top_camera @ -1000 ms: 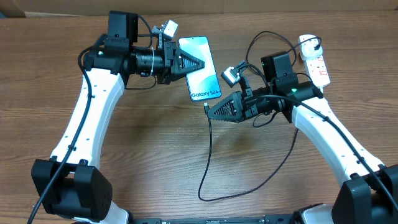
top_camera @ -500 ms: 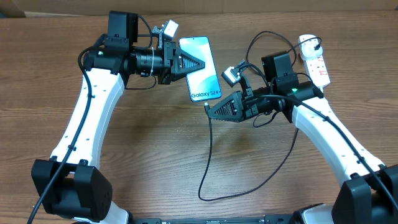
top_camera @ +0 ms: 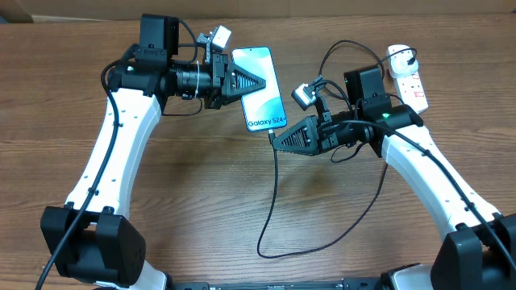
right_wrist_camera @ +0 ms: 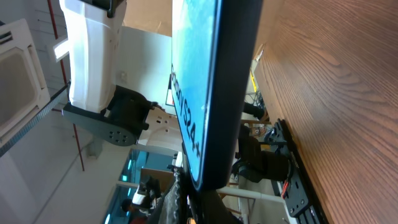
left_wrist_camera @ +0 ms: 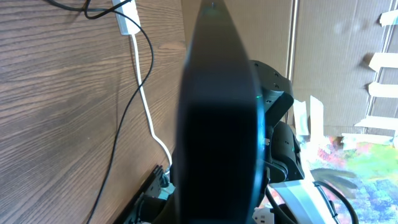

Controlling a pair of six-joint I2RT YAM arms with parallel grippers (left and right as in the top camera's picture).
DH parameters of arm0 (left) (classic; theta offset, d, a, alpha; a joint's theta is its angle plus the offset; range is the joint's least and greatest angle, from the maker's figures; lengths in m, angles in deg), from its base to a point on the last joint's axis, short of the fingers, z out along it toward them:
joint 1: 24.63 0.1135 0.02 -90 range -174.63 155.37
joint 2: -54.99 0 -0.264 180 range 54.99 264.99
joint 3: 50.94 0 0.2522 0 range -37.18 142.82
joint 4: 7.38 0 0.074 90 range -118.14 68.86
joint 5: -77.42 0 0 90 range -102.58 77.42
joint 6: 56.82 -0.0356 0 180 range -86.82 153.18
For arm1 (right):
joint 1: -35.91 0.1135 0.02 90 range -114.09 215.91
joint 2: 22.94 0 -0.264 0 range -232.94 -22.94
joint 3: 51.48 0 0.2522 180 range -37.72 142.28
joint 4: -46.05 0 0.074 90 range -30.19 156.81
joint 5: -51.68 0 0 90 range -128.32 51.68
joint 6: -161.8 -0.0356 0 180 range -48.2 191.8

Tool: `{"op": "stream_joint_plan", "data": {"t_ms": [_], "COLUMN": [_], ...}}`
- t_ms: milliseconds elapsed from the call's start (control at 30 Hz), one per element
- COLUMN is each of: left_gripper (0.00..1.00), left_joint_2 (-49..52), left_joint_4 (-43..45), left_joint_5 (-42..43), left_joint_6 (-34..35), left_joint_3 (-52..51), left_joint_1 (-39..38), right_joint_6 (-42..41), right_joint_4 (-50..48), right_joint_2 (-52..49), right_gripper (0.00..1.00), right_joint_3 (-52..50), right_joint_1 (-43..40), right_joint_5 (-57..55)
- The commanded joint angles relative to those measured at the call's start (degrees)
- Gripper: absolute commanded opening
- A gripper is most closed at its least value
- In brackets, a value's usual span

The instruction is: Plug charger to phone and switch on socket

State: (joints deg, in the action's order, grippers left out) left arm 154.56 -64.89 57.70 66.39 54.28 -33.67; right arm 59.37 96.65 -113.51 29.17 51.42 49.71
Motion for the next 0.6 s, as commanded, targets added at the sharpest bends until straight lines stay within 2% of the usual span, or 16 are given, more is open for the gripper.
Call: {"op": "stream_joint_plan", "data": {"t_ms": [0, 567], "left_gripper": [0.04, 0.04], "left_joint_2": [0.31, 0.31], "left_joint_4": [0.26, 0.31], "left_joint_5": [2.82, 2.95], "left_joint_6": [-1.27, -0.22], "left_joint_3": [0.04, 0.07], "left_joint_1": [-0.28, -0.37], "right_joint_6": [-0.07, -1.14], "right_joint_4": [-0.39, -0.68], "right_joint_2": [1.09, 1.09], "right_gripper": [0.04, 0.04], "right_joint_3": [1.86, 1.86], "right_joint_1": [-0.09, -0.09], "right_joint_5": [1.88, 1.88]}}
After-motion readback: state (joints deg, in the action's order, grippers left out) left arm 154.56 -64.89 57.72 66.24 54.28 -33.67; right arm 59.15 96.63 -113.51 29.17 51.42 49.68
